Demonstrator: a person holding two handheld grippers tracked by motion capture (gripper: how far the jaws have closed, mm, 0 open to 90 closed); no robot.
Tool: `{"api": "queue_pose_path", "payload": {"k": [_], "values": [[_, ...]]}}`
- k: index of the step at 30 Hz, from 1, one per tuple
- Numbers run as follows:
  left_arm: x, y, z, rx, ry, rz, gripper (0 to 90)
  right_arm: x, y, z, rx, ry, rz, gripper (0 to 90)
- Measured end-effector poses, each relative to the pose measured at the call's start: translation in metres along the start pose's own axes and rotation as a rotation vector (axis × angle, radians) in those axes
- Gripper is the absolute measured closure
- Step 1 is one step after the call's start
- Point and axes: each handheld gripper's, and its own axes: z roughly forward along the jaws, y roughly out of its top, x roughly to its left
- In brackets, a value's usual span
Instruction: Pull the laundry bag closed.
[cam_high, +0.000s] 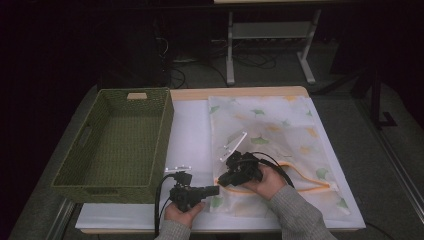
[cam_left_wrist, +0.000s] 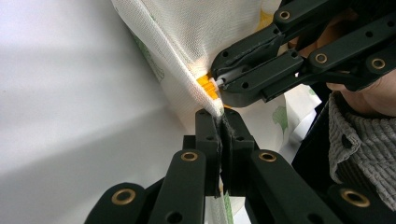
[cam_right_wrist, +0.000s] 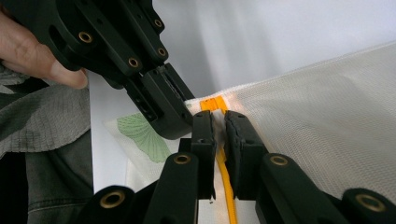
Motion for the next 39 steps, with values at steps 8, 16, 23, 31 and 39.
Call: {"api": "queue_pose_path", "payload": {"k": [8,16,23,31,39], "values": [[0.0004,-0.0014,0.0004,-0.002,-0.006,-0.006,87.0,0.0012,-0.0001,-0.0012,0.000,-0.003,-0.005,84.8],[0.0016,-0.0005,-0.0040,-0.030,-0.017,-0.012,87.1,0.0001,-0.0032,-0.0006,0.001,0.000,0.003,81.6],[0.0028,-0.0019,-0.0040,-0.033,-0.017,-0.012,87.1,0.0015,-0.0032,-0.0005,0.001,-0.012,-0.016,83.7],[0.0022,-0.0023,-0.0045,-0.027,-0.008,0.000,87.5,0.0023,-0.0033,-0.0010,0.009,-0.013,-0.021,84.0],[0.0003,-0.0018,-0.0048,-0.023,0.009,0.013,87.8,0.0027,-0.0029,-0.0020,0.028,-0.008,-0.014,84.2]]}}
